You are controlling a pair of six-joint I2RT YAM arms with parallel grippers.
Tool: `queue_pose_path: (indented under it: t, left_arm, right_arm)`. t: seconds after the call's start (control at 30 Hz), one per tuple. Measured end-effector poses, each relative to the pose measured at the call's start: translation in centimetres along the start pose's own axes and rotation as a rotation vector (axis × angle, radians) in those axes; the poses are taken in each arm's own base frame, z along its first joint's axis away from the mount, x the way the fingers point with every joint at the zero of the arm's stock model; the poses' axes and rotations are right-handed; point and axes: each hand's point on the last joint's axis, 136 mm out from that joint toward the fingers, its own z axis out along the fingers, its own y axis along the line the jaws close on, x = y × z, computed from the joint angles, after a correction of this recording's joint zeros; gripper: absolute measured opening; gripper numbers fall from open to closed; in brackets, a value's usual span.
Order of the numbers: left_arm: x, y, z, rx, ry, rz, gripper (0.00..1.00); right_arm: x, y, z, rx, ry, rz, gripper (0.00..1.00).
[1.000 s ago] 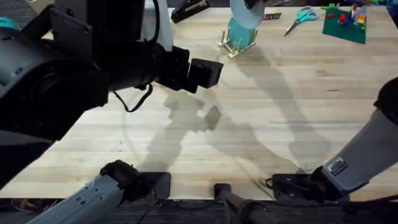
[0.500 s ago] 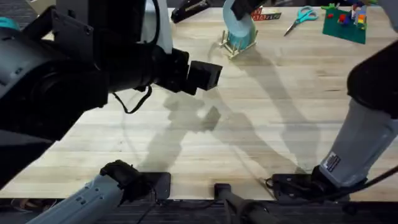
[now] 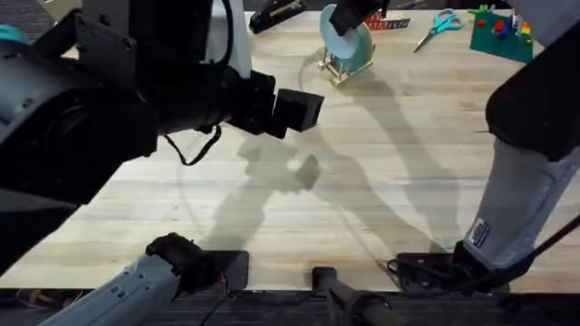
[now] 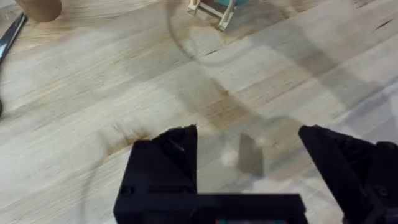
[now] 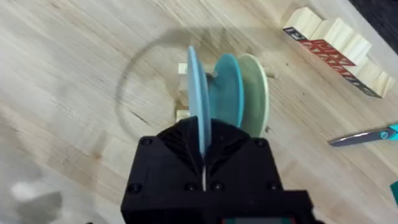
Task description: Pick up the plates from the table one by one and place each into a slot on the dish rack.
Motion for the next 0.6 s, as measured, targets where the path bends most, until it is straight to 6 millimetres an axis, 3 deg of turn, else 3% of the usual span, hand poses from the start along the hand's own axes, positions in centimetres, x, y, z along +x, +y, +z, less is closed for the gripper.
queue_pose_path:
  t: [0.43, 0.6]
  left_arm:
    - [0.0, 0.0, 0.0, 0.0, 0.0, 0.0, 0.995]
    - [0.0, 0.0, 0.0, 0.0, 0.0, 0.0, 0.993]
  right_arm:
    - [-0.2, -0.7, 0.4, 0.035, -0.003, 0.001, 0.03]
    - [0.4, -0.6, 1.8, 0.031, 0.032, 0.003, 0.03]
